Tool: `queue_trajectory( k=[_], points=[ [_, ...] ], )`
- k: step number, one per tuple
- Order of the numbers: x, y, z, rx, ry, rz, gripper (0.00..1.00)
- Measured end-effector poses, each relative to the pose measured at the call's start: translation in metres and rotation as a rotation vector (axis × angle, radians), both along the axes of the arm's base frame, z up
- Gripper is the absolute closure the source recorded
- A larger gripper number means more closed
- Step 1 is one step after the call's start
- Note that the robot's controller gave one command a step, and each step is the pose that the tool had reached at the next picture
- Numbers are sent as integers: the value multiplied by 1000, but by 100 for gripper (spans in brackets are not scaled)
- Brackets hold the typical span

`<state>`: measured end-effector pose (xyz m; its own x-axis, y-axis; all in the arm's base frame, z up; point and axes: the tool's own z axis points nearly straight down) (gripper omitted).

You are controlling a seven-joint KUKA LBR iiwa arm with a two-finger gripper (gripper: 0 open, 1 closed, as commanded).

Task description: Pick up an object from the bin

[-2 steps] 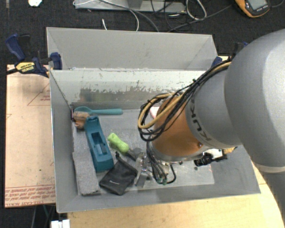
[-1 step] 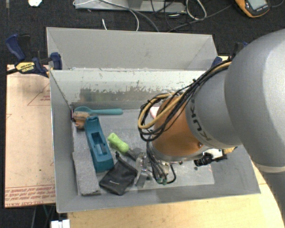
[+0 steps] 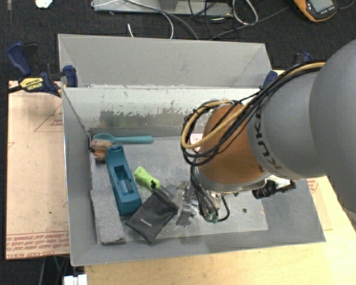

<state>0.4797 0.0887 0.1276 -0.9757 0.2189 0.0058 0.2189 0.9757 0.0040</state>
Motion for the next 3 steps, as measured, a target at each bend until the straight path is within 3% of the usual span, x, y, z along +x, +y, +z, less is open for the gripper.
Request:
queue_trajectory(
  k=[1,2,3],
  points=[
    [11,36,-10,3,-9,83,100],
    [49,54,-58,1,-8,216,100],
    [34,56,-2,0,0,188,100]
  ],
)
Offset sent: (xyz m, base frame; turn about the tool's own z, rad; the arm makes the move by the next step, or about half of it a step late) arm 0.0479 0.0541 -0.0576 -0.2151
